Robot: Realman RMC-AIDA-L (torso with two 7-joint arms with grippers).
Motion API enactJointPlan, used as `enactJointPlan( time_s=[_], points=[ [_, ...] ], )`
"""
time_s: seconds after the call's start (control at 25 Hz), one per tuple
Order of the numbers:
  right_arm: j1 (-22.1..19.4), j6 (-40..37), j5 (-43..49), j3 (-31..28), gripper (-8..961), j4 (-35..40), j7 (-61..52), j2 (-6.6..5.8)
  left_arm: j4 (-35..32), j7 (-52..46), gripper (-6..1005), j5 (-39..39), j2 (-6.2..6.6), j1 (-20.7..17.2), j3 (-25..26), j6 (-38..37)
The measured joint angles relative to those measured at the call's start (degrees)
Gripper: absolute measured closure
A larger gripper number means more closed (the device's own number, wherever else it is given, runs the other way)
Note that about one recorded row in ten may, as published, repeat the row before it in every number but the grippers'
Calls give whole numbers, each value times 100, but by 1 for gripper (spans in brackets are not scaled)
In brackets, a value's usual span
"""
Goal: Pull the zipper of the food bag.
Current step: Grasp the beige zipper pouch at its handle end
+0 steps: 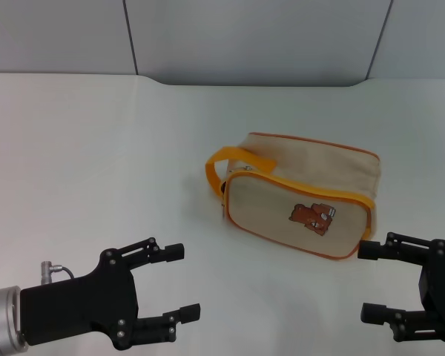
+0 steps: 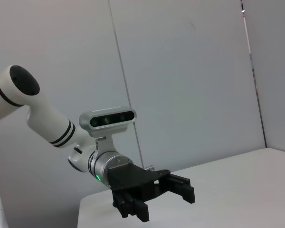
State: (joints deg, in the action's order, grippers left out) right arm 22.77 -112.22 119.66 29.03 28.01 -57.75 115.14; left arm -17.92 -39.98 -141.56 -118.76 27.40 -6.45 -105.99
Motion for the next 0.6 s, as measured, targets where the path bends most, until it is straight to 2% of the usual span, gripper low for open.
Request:
enactJointPlan(
  time_s=[0.36,0.6],
  points=[
    [-1,-11,-23,-39,118,-6,3,-1,4,11,187,171,2,-11,4,39],
    [-41,-93,-225,-82,117,-7,7,4,225,216,187,630,0,-83,4,492]
  ],
)
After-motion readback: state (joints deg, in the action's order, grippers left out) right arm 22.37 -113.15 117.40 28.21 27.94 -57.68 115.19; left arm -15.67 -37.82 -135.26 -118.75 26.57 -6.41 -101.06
